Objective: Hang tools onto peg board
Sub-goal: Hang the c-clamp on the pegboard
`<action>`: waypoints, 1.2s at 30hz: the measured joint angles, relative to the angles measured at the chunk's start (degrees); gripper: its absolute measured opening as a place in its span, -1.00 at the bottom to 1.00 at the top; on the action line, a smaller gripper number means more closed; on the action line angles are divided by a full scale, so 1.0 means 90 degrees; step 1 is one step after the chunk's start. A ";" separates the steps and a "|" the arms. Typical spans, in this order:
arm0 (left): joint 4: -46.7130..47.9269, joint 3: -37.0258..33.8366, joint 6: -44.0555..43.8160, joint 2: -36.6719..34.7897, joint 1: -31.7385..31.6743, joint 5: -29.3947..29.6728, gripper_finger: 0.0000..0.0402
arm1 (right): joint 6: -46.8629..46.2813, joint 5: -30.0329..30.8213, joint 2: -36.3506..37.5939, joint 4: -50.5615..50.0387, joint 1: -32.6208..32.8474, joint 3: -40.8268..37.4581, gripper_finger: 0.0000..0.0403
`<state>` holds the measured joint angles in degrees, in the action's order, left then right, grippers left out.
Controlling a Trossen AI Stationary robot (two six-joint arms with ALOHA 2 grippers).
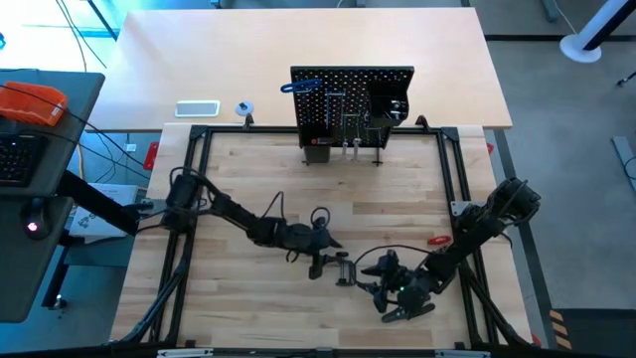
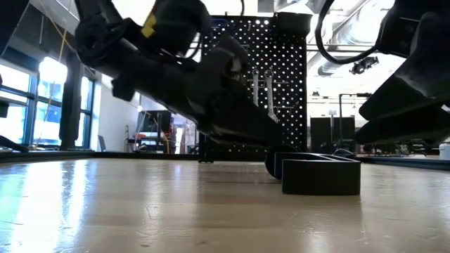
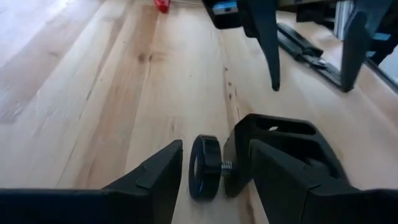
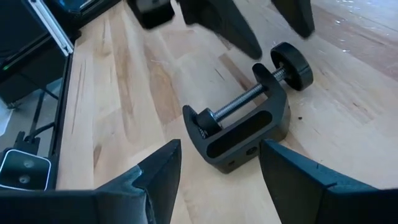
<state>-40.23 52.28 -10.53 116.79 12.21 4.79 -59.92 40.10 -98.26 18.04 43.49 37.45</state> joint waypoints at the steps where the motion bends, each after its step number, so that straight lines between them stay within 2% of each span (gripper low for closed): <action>1: -0.0004 0.0102 0.0018 0.0107 0.0000 0.0050 -0.11 | -0.0002 0.0002 0.0000 0.0000 0.0000 0.0000 0.05; 4: -0.0010 0.0383 0.0027 0.0369 -0.0014 0.0179 -0.11 | -0.0023 -0.0005 0.0002 0.0004 0.0001 0.0000 0.05; 9: 0.0078 0.0771 -0.0050 0.0726 -0.0114 0.0020 -0.11 | -0.0121 -0.0046 0.0002 0.0001 0.0004 0.0000 0.05; 14: 0.0053 0.0806 -0.0159 0.0833 -0.0181 -0.0016 -0.16 | -0.0121 -0.0075 0.0002 0.0000 0.0004 0.0000 0.05; 19: 0.0075 0.0804 -0.0095 0.0835 -0.0185 -0.0065 -0.38 | -0.0060 -0.0075 0.0002 0.0000 0.0004 0.0000 0.05; 25: 0.0119 0.0796 0.0127 0.0840 -0.0199 -0.0218 -0.87 | -0.0051 -0.0075 0.0005 0.0000 0.0004 0.0000 0.05; 36: 0.0142 0.0786 0.0258 0.0790 -0.0182 -0.0213 -0.88 | 0.0377 0.0014 0.0010 0.0098 0.0171 0.0000 0.05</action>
<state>-38.95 59.35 -8.21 123.90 10.57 2.87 -56.53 40.23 -98.17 18.92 45.03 37.45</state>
